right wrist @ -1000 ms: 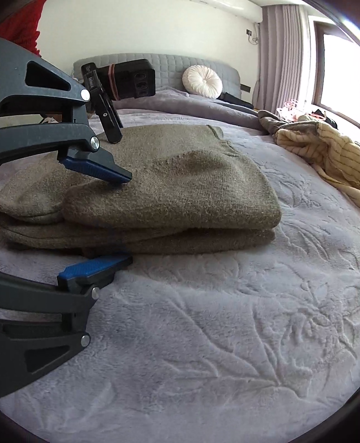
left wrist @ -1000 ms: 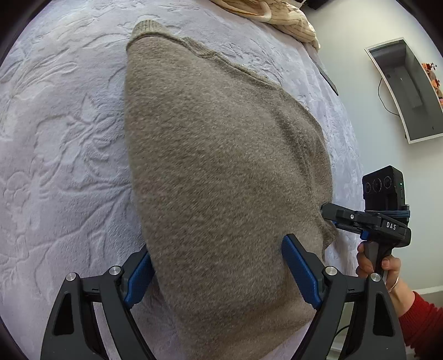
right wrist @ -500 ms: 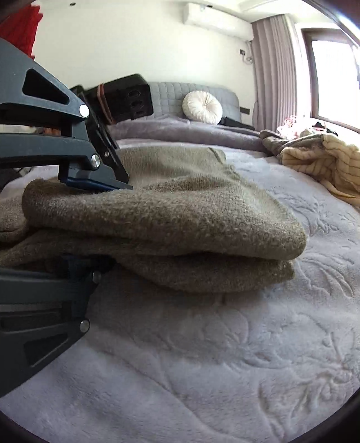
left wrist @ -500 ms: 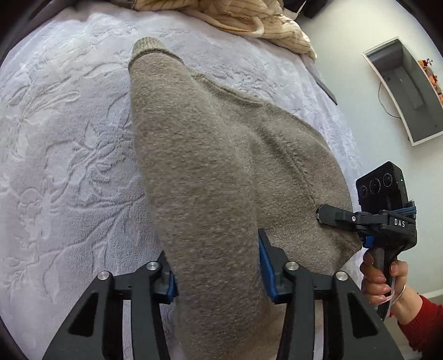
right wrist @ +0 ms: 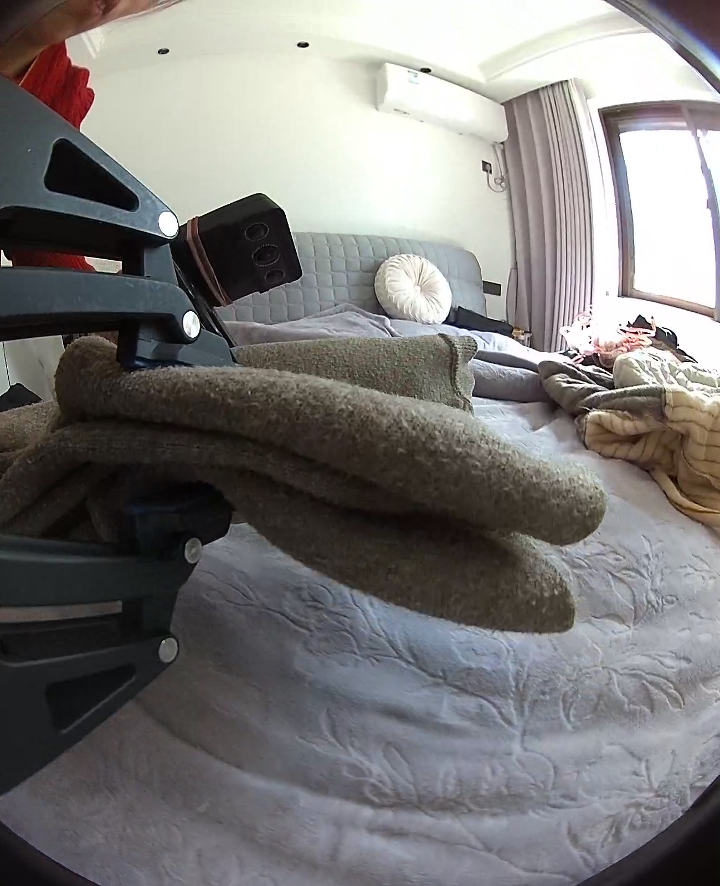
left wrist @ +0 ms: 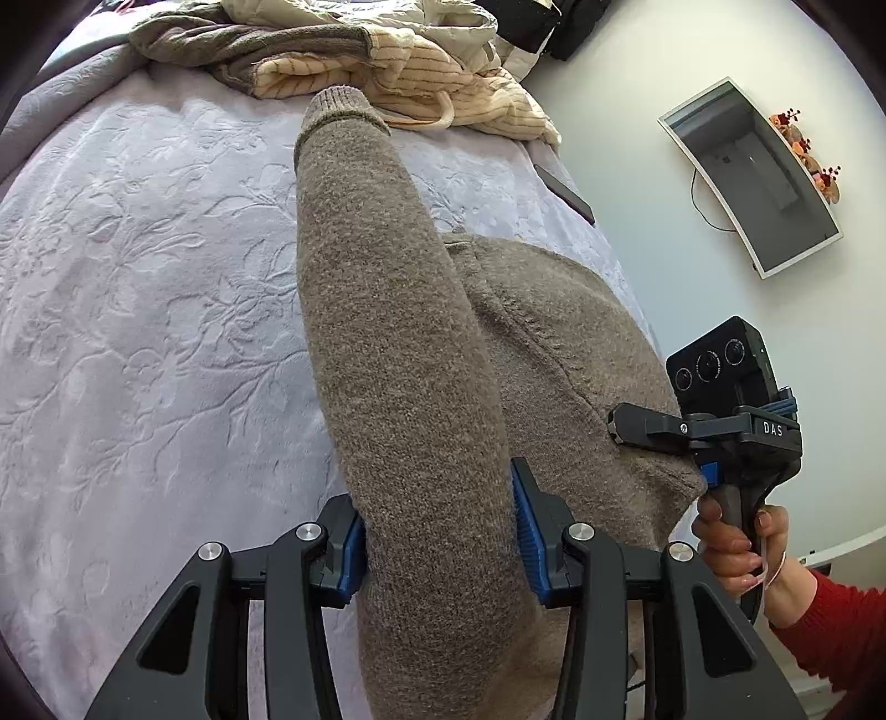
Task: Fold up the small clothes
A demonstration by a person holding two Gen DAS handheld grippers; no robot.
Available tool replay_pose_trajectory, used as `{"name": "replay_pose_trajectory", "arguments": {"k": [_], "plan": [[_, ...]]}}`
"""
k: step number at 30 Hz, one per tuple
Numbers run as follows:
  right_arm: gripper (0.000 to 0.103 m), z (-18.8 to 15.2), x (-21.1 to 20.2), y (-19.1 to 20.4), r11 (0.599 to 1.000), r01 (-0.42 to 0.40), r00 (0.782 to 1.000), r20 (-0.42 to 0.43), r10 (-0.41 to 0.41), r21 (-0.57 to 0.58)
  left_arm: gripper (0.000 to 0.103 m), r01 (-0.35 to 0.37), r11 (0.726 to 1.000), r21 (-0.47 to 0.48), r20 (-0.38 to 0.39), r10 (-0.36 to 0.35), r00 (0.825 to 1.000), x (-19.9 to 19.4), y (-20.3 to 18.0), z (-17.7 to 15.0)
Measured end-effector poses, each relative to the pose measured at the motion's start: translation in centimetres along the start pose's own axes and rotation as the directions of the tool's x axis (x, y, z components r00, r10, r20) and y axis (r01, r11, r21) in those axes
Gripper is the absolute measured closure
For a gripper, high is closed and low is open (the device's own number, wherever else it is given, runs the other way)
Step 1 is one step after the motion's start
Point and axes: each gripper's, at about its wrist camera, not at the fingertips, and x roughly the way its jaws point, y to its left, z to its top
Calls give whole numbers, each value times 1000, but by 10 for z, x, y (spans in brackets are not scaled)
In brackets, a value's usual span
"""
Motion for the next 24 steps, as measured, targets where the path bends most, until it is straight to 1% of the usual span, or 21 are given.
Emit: {"name": "replay_pose_trajectory", "arguments": {"k": [3, 7, 11, 13, 15, 16, 17, 18, 19, 21, 23, 24], "plan": [[68, -20, 11, 9, 1000, -5, 1000, -14, 5, -8, 57, -14, 1000, -4, 1, 14, 1000, -6, 5, -11], [68, -44, 31, 14, 1000, -19, 999, -39, 19, -1, 57, -38, 999, -28, -9, 38, 999, -26, 16, -44], [68, -66, 58, 11, 999, -25, 997, -76, 27, 21, 57, -74, 996, -57, -37, 72, 997, -35, 31, -80], [68, -76, 72, 8, 1000, -6, 995, -101, 8, 20, 57, -100, 992, -72, -52, 96, 994, -33, 39, -95], [68, -81, 87, 4, 1000, 24, 992, -125, -22, 12, 57, -142, 986, -85, -68, 136, 988, -27, 50, -111], [68, -83, 95, 1, 999, 47, 989, -138, -46, 5, 57, -166, 982, -91, -81, 159, 984, -25, 54, -120], [68, -83, 102, -2, 996, 87, 985, -152, -86, -5, 57, -204, 974, -99, -99, 194, 976, -22, 60, -127], [67, -82, 109, -2, 991, 135, 977, -162, -136, -18, 57, -244, 964, -101, -111, 233, 966, -21, 62, -133], [64, -80, 111, -2, 978, 204, 964, -167, -209, -41, 56, -273, 956, -105, -119, 260, 958, -24, 67, -138], [60, -79, 109, 1, 930, 354, 917, -159, -365, -98, 53, -287, 947, -143, -98, 275, 956, -34, 71, -144], [60, -76, 99, 5, 886, 449, 879, -121, -462, -115, 53, -332, 931, -152, -69, 325, 943, -49, 74, -146], [64, -82, 87, 9, 869, 480, 866, -97, -491, -119, 53, -361, 921, -147, -58, 357, 932, -55, 72, -144]]}}
